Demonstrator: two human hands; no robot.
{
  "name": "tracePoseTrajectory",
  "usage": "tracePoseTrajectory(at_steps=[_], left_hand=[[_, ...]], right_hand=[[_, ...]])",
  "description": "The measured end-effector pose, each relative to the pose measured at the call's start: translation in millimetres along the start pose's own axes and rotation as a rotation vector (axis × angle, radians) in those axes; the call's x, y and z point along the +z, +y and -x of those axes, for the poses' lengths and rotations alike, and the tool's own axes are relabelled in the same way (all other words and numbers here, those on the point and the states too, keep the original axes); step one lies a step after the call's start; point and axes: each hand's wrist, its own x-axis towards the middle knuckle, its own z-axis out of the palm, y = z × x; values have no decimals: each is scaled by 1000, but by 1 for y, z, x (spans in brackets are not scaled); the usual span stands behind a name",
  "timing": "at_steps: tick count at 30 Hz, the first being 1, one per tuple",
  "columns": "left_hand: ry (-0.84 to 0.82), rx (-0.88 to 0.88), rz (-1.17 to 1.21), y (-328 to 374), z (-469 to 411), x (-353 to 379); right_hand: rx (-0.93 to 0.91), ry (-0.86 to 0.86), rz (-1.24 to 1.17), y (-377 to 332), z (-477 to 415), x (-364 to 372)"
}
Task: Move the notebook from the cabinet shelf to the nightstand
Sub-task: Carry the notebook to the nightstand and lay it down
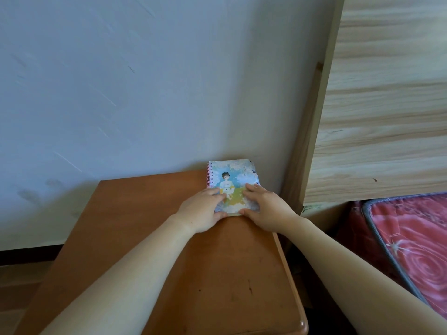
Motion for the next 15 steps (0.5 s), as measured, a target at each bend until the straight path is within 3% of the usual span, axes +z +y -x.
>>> tracePoseTrajectory(at_steps=[6, 15], left_hand=[[29, -7, -1, -1, 8, 3], [113, -5, -25, -6, 28, 2]], right_hand=[[11, 11, 10, -3, 1, -3], [-3, 164, -3, -17, 8, -3]])
